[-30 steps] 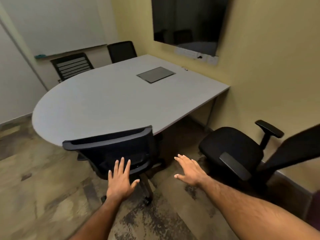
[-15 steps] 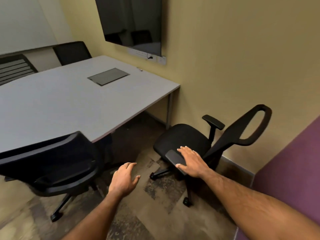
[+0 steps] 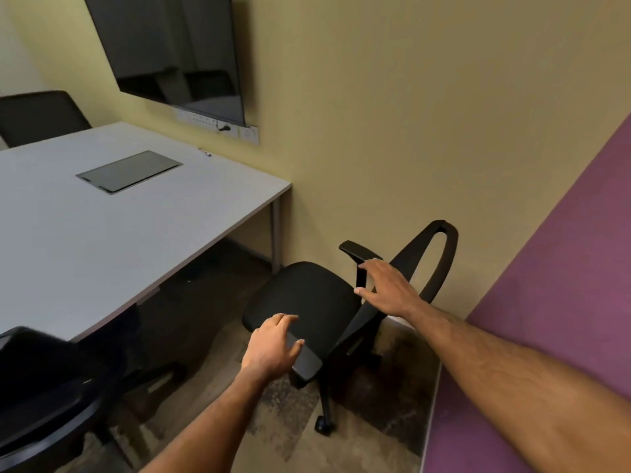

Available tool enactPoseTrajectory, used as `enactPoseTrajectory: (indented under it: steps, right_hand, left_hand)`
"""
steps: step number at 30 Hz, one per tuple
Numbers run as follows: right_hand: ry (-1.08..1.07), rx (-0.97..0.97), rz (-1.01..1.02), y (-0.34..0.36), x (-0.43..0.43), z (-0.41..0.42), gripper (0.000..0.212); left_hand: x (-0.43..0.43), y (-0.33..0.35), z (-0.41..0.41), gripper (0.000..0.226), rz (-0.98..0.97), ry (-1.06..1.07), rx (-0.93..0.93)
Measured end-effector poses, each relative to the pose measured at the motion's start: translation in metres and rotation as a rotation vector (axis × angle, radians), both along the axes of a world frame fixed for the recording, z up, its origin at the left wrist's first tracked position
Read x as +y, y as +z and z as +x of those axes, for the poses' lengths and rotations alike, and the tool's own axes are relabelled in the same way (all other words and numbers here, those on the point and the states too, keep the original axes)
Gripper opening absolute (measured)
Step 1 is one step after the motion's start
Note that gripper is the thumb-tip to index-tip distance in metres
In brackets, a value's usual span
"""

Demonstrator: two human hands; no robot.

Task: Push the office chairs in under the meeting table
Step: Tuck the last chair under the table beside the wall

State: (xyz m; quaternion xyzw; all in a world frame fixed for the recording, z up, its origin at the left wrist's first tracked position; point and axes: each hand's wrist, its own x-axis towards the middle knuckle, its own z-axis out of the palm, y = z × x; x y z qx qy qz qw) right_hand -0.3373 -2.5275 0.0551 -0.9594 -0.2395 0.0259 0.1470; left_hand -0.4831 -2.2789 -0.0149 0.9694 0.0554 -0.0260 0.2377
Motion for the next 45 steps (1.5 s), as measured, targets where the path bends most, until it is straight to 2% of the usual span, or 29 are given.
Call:
enactPoseTrajectory:
  steps: [7, 13, 17, 22, 25, 30, 35, 39, 45]
  right_hand:
    - [-0.153, 0.046, -0.051, 0.001, -0.044, 0.047, 0.056]
    - [-0.239, 0.069, -0.095, -0.009, -0.071, 0.081, 0.062]
    - [-0.249, 0.080, -0.151, -0.010, -0.088, 0.117, 0.063]
    - [-0.241, 0.040, -0.187, -0.005, -0.116, 0.182, 0.061]
    - [-0.178, 0.056, -0.219, -0.004, -0.133, 0.224, 0.059]
    - [-0.163, 0.104, -0.249, -0.010, -0.161, 0.278, 0.061]
    - [-0.189, 0.199, -0.189, -0.029, -0.178, 0.297, 0.067]
    - [-0.211, 0.125, -0.031, -0.041, -0.183, 0.301, 0.059]
    - [-0.221, 0.043, 0.068, -0.048, -0.171, 0.307, 0.050]
  left_hand:
    - [-0.022, 0.011, 0.079, 0.060, -0.041, -0.147, 0.043]
    - [-0.063, 0.030, 0.123, 0.069, -0.037, -0.453, 0.149]
    - [-0.111, 0.047, 0.150, 0.076, -0.094, -0.580, 0.149]
    - [-0.193, 0.073, 0.189, 0.085, -0.074, -0.739, 0.012]
    - [-0.224, 0.073, 0.216, 0.090, -0.052, -0.771, 0.013]
    - [-0.241, 0.046, 0.252, 0.106, 0.149, -0.772, 0.205]
    - [-0.236, 0.025, 0.251, 0.101, -0.091, -0.699, 0.225]
    - [-0.234, 0.023, 0.254, 0.102, -0.146, -0.682, 0.204]
    - [-0.226, 0.022, 0.252, 0.108, -0.230, -0.616, 0.224]
